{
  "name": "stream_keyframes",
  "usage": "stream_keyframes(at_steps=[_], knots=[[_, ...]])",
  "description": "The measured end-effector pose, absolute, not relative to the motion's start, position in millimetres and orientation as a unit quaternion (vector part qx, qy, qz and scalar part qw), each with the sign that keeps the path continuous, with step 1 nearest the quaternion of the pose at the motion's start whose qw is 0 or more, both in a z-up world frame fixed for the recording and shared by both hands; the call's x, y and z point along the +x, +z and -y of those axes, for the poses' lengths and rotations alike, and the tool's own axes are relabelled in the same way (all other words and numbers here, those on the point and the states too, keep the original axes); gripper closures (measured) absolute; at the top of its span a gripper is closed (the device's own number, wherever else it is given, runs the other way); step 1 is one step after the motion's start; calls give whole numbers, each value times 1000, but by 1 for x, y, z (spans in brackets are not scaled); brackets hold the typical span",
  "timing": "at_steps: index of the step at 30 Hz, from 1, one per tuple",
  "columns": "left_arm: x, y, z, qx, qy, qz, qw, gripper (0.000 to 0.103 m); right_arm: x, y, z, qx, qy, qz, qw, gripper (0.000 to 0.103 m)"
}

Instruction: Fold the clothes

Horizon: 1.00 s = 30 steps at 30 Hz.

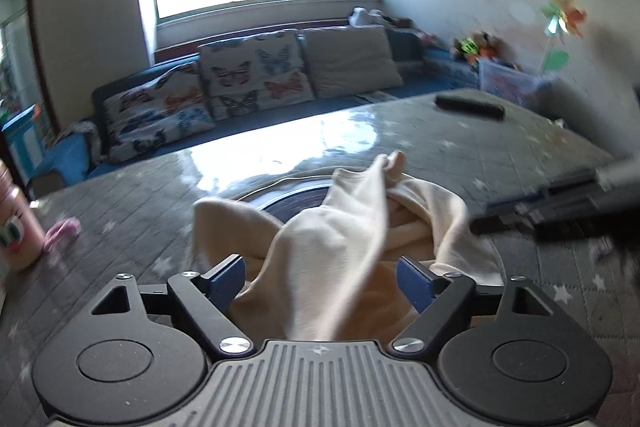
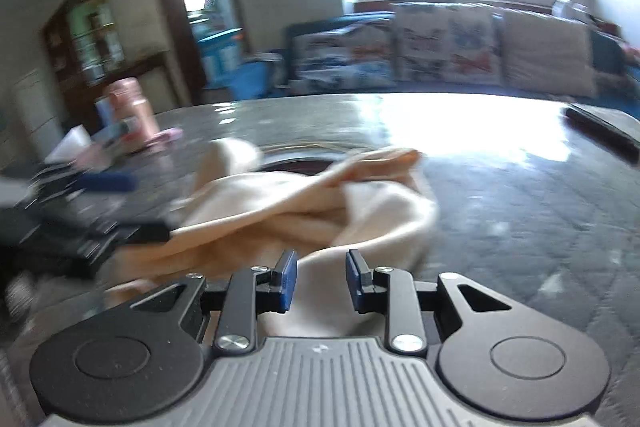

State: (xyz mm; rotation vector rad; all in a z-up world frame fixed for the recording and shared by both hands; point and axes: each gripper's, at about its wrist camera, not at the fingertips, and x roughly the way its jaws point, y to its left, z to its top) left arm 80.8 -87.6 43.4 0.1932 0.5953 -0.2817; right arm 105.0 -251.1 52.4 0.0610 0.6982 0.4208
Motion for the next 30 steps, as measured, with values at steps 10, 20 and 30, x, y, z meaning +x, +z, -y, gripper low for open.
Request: stream_keyframes(at_steps=[10,20,30], knots=[[114,21,114,156,-136,-309,928,36,184,25,274,71,128,-360,921,76],[120,14,118,179,-133,-306,925,74,231,3,253,28,126,-377,917,76],[116,42,73,97,-87,-284,950,100,222,6,240,-26,119,-356,926,100]])
